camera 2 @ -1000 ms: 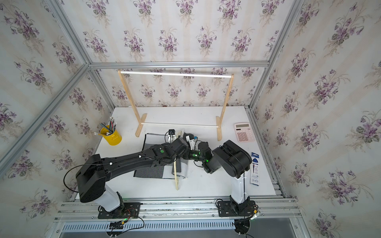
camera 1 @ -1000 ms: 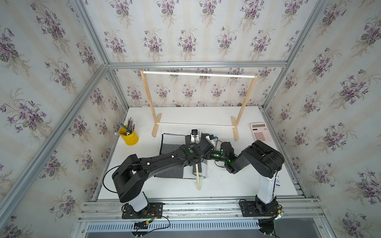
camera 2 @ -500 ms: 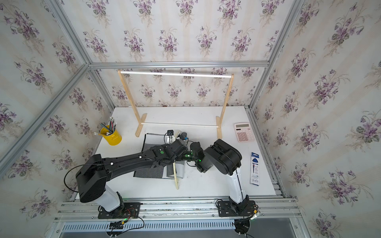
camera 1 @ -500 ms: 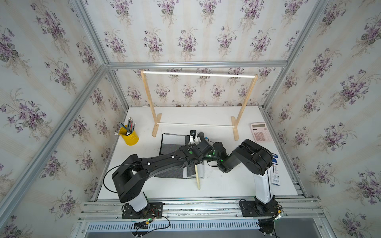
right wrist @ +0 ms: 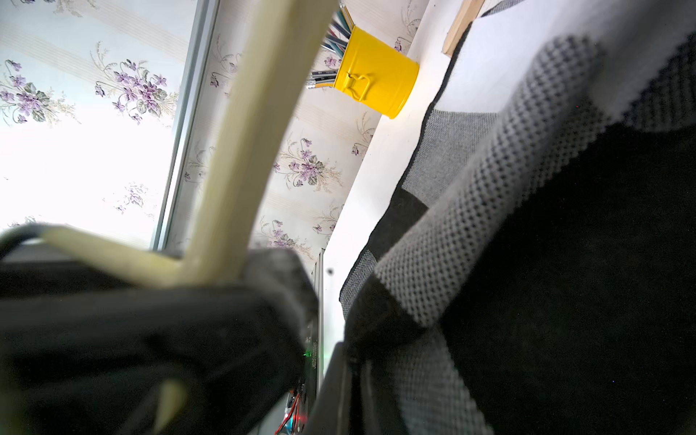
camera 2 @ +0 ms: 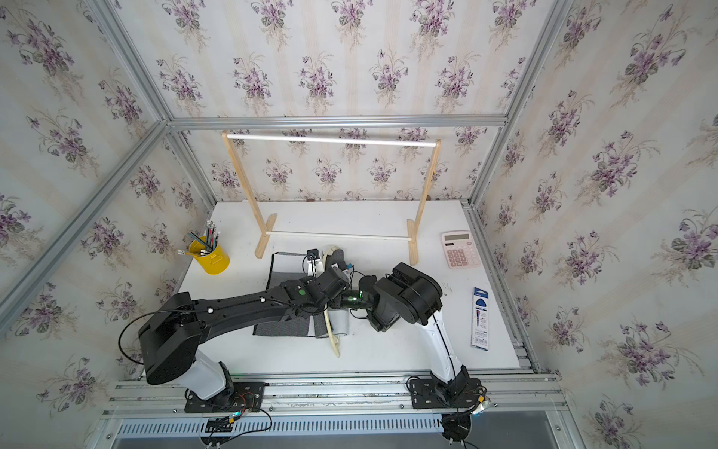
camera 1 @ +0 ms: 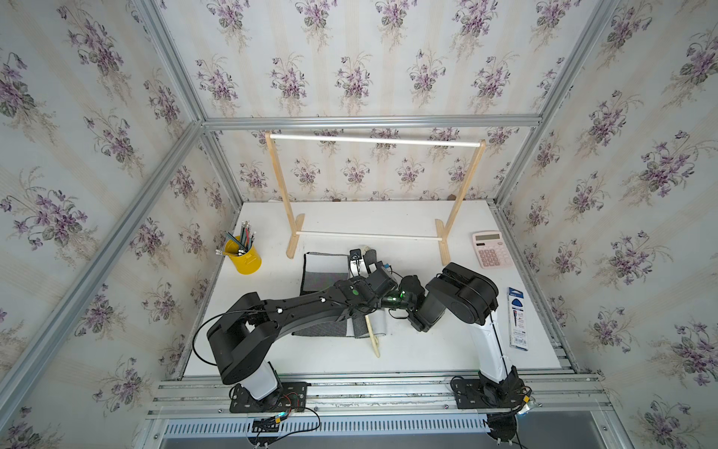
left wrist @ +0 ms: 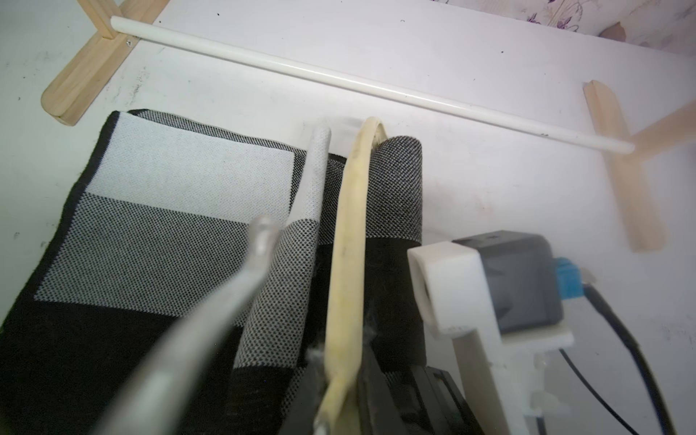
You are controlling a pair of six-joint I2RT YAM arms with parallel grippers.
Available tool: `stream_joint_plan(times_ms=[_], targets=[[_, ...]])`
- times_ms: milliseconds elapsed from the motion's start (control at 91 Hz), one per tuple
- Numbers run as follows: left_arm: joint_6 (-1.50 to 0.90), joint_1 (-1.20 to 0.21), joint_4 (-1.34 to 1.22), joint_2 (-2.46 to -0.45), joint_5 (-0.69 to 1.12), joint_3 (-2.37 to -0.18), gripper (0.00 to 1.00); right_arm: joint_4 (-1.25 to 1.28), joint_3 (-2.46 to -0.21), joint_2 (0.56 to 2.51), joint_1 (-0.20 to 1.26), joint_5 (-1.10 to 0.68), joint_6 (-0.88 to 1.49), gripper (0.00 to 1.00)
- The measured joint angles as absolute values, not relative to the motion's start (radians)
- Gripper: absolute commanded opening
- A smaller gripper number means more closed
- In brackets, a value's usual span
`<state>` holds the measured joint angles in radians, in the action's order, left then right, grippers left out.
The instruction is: Hang the scarf on the hanger
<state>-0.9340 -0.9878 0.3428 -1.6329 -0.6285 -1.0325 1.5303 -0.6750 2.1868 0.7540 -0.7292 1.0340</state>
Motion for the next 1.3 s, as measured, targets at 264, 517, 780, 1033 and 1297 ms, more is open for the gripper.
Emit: stream_joint_plan(times_ms=[264,517,780,1033,1297], targets=[[-1.021,-0.982,0.385,-1.637,-0.67,-1.021,0.0,1.509,-0.691,2.203,0.783,-0.727,1.013,0.0],[-1.066,-0.981,0.42,-1.633,-0.714,-1.013,0.0,1.541,-0.695,2.223,0.791,-0.691,1.005,0.7],[-1.095,-0.975,0.479,-1.642,-0.731,-1.009,0.0,1.147,-0.662,2.022,0.792,-0.579,0.829,0.66],[-1.068,-0.975,0.53,-1.675,-0.681,-1.017,0.0,0.789,-0.696,1.895,0.8,-0.445,0.609,0.0],[-1.056,-0.973,0.582,-1.684,-0.676,-1.02,0.0,0.73,-0.689,1.903,0.801,-0.381,0.554,0.0]])
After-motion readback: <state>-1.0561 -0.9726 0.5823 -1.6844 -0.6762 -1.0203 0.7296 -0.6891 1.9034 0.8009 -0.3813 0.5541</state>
